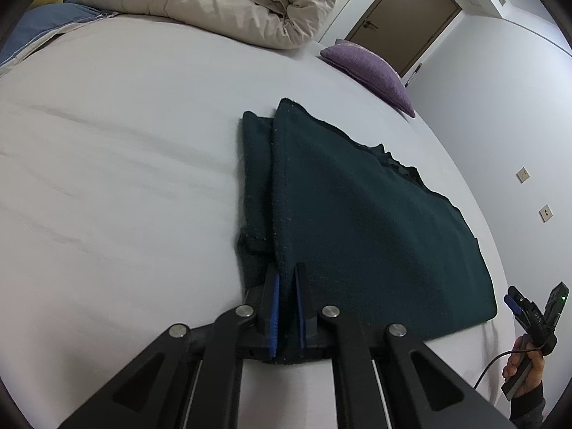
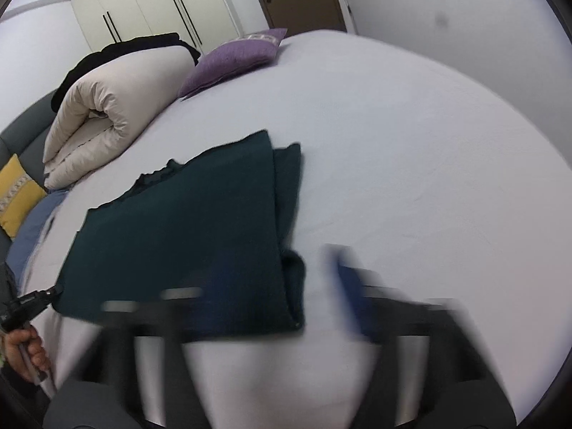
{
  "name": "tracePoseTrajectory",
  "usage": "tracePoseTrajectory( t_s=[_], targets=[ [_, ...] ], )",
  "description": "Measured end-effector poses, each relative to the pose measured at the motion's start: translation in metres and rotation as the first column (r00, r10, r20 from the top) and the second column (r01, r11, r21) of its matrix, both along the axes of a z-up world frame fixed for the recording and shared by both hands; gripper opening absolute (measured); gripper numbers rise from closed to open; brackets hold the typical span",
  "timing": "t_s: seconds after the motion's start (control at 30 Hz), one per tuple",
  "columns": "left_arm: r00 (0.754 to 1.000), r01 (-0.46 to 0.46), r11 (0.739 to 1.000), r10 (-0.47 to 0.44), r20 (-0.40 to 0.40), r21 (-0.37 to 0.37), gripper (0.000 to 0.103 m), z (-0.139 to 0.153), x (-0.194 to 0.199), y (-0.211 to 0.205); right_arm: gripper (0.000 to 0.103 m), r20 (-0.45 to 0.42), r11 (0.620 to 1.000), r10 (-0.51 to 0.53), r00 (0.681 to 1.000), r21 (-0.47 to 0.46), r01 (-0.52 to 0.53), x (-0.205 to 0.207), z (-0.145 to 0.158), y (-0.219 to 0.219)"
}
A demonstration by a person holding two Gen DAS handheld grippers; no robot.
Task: Fold small clothes
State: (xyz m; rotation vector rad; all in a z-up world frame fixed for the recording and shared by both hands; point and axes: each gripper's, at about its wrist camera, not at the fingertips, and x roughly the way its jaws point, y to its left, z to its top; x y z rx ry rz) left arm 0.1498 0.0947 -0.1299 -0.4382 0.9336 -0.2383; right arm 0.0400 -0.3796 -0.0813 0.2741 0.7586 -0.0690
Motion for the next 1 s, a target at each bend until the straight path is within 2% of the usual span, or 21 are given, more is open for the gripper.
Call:
tracePoseTrajectory(
  t_s=[0.03, 0.1, 0.17, 0.23, 0.27, 0.3, 0.33, 0.47, 0.57, 0.7, 0.83, 1.0],
  targets=[
    [1.0, 0.0, 1.0, 0.0, -0.001, 0.0, 0.013, -0.001, 0.001, 0.0, 0.075, -0.013, 1.0, 0.024, 1.0, -0.015, -0.024, 0.003, 0.0, 0.003],
    [1.0, 0.001, 1.0, -0.001, 0.0, 0.003, 0.013, -0.001, 0.001, 0.0, 0.066, -0.066, 0.996, 0.061, 0.996, -0.062, -0.065, 0.014, -0.005, 0.013],
    [1.0, 0.004, 1.0, -0.004, 0.005, 0.008, 0.013, -0.001, 0.001, -0.002, 0.04, -0.124, 0.992, 0.067, 0.99, -0.094, -0.079, 0.026, -0.015, 0.018],
    [1.0, 0.01, 1.0, -0.01, 0.009, 0.015, 0.013, -0.001, 0.001, -0.003, 0.025, -0.161, 0.993, 0.052, 0.986, -0.095, -0.067, 0.032, -0.023, 0.018],
    [1.0, 0.014, 1.0, -0.014, 0.011, 0.021, 0.013, -0.001, 0.001, -0.003, 0.014, -0.164, 0.994, 0.051, 0.985, -0.091, -0.066, 0.033, -0.025, 0.018],
    [1.0, 0.015, 1.0, -0.015, 0.012, 0.027, 0.013, -0.001, 0.001, -0.006, 0.011, -0.163, 0.993, 0.041, 0.986, -0.105, -0.059, 0.032, -0.025, 0.02],
    [1.0, 0.015, 0.999, -0.015, 0.015, 0.037, 0.007, -0.001, 0.001, -0.006, 0.006, -0.157, 0.992, 0.04, 0.987, -0.114, -0.058, 0.03, -0.024, 0.022],
    [1.0, 0.015, 0.999, -0.016, 0.016, 0.049, 0.007, 0.0, 0.001, -0.007, 0.005, -0.116, 0.992, 0.028, 0.993, -0.121, -0.043, 0.019, -0.013, 0.025],
    [0.999, 0.022, 0.997, -0.024, 0.022, 0.068, 0.006, 0.002, -0.002, -0.008, 0.005, -0.094, 0.998, 0.009, 0.995, -0.064, -0.015, 0.009, -0.009, 0.02],
    [0.999, 0.027, 0.997, -0.029, 0.014, 0.068, 0.006, -0.002, -0.004, -0.001, 0.005, -0.121, 0.999, -0.01, 0.993, -0.043, 0.005, -0.002, -0.023, 0.015],
    [1.0, 0.027, 0.998, -0.028, 0.01, 0.056, 0.006, -0.008, -0.012, 0.006, 0.005, -0.128, 0.999, -0.032, 0.991, 0.019, 0.035, -0.009, -0.038, 0.003],
    [1.0, 0.013, 0.999, -0.014, 0.011, 0.05, 0.006, -0.011, -0.013, 0.007, 0.005, -0.147, 1.0, -0.001, 0.989, -0.004, 0.0, -0.004, -0.042, 0.008]
  ],
)
